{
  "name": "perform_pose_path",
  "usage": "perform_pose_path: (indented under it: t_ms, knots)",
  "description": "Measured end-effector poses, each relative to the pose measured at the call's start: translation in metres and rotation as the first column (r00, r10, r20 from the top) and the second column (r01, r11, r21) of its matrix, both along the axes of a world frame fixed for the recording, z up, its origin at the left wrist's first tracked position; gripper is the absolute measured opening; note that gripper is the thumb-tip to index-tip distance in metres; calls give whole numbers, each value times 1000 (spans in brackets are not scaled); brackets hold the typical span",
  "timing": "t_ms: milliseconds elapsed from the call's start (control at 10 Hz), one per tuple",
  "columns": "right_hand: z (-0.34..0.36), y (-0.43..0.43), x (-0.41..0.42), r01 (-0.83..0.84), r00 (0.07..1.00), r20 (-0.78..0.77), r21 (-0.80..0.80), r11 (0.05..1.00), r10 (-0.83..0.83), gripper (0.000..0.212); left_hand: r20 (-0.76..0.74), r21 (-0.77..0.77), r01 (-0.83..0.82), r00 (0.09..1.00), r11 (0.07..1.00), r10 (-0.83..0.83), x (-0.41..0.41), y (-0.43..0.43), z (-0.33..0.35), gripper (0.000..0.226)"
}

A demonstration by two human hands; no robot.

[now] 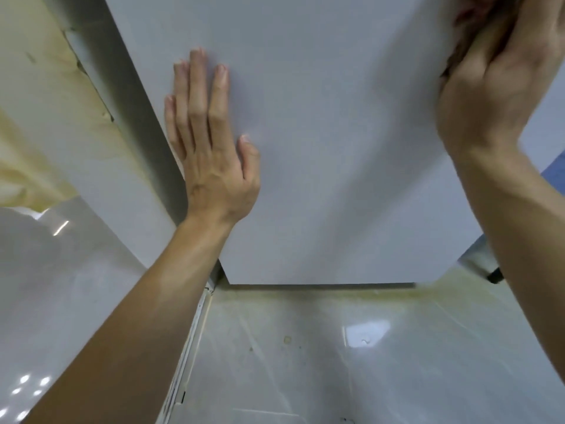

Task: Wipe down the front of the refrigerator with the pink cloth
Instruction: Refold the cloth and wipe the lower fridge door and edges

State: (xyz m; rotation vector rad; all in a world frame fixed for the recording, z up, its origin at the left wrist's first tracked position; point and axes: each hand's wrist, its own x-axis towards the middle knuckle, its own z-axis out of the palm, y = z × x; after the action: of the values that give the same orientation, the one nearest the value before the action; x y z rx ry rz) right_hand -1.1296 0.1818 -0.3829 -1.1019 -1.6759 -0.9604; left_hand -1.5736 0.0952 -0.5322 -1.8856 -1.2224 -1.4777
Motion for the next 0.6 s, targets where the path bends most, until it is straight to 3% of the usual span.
perform_pose_path:
  t_ms: [100,200,300,400,500,600]
  knots:
    - [-32,25,9,42,996,-72,-73,996,-48,52,19,14,8,1000,1000,-8,5,1,-1,78]
    - [-152,-76,-98,-41,985,-171,-51,998,32,49,28,24,11,1000,1000,-12,8,2,-1,78]
    - [-255,-134,-149,28,998,-47,-170,985,-37,72,22,32,14,1000,999,-15,15,2,-2,75]
    - [-255,-130,-123,59,998,26,-195,979,-55,90,0,31,10,1000,999,-10,28,1,-2,74]
    - [-254,-133,-129,27,999,-25,-225,974,-33,87,-1,20,3,1000,1000,-3,34,0,-4,74]
    - [-209,-126,-135,-55,990,-139,-194,980,28,67,-44,17,19,999,1000,-18,43,0,-8,68]
